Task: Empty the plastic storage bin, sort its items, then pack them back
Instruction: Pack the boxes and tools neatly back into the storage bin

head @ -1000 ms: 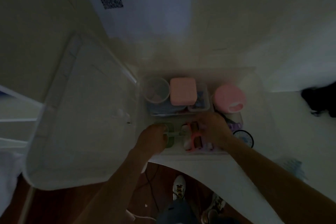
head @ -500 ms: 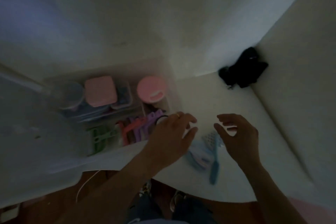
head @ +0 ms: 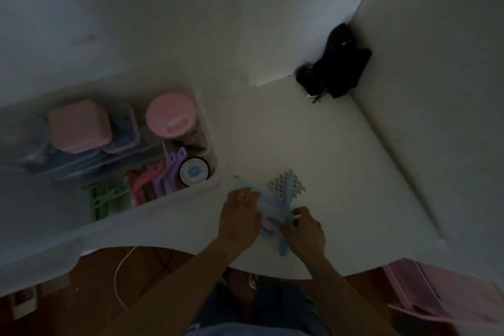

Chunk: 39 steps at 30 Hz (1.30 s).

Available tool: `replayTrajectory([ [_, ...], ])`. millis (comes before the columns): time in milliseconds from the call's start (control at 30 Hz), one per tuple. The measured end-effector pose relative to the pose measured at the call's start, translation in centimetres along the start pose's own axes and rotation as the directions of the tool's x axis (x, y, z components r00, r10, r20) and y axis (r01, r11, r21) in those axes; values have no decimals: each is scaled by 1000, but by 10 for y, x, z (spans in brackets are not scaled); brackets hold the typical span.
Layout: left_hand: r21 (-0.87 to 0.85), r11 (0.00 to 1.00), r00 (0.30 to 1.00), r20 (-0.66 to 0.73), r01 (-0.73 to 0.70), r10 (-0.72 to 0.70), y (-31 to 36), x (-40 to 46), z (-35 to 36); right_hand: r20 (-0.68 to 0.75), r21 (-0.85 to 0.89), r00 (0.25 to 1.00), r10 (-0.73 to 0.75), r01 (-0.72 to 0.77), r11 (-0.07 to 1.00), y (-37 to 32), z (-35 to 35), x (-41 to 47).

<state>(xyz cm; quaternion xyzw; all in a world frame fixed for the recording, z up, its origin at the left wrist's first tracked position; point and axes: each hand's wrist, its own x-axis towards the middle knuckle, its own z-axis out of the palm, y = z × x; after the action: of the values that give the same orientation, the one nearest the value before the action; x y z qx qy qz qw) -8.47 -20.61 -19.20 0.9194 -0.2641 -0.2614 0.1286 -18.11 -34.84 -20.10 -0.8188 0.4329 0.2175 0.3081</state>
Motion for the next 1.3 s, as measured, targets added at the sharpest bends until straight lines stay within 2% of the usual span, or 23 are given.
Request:
replayTrajectory([
  [67, -12, 999, 999, -3, 38, -38, 8, 2, 0, -14, -32, 1000, -28, 27, 999, -1, -8, -1],
  [167, -76, 997, 981, -193, -18, 3, 18, -6, -15, -149, 79, 983, -112, 125, 989, -3, -38, -14],
  [233, -309, 950, 978, -208, -52, -14, 25, -22, -44, -243, 205, 944, -222, 273, 940, -16, -65, -34],
  [300, -550, 832, 987, -162, -74, -19, 25, -41, -75, -281, 342, 904, -322, 408, 847, -47, -93, -60],
  [367, -644, 749, 969, -248, -158, -10, 16, -60, -110, -274, 457, 872, -405, 489, 743, -92, -113, -86],
  [467, -705, 669, 942, -334, -236, -20, -13, -85, -159, -237, 568, 814, -530, 559, 605, -165, -113, -111],
  [533, -684, 688, 909, -408, -244, -82, -44, -97, -188, -160, 653, 778, -608, 545, 526, -210, -99, -122],
  [633, -595, 778, 875, -467, -203, -128, -108, -114, -220, -80, 711, 718, -692, 527, 466, -262, -81, -122],
  [700, -597, 795, 926, -352, -108, -139, -156, -125, -233, -44, 783, 726, -687, 452, 427, -284, -80, -112],
  [733, -658, 751, 963, -238, -63, -127, -177, -129, -239, -12, 791, 716, -698, 433, 431, -291, -80, -106],
  [833, -858, 508, 997, 38, 70, -73, -226, -135, -247, 168, 731, 666, -727, 411, 545, -302, -69, -90],
  [867, -873, 469, 991, 99, 131, -93, -237, -136, -247, 206, 725, 676, -707, 381, 574, -304, -60, -87],
  [933, -856, 468, 974, 156, 218, -166, -255, -138, -245, 205, 732, 750, -629, 309, 607, -309, -42, -86],
  [1000, -842, 494, 968, 120, 217, -221, -267, -140, -242, 191, 750, 820, -539, 232, 620, -311, -25, -87],
  [1133, -862, 469, 964, 77, 192, -253, -287, -141, -232, 220, 807, 878, -425, 80, 585, -313, -2, -93],
  [1233, -740, 651, 972, 14, 169, -235, -301, -139, -222, 234, 809, 899, -370, 31, 587, -316, 7, -98],
  [1300, -692, 696, 961, -14, 190, -276, -307, -140, -218, 222, 802, 913, -341, 28, 597, -317, 13, -99],
])
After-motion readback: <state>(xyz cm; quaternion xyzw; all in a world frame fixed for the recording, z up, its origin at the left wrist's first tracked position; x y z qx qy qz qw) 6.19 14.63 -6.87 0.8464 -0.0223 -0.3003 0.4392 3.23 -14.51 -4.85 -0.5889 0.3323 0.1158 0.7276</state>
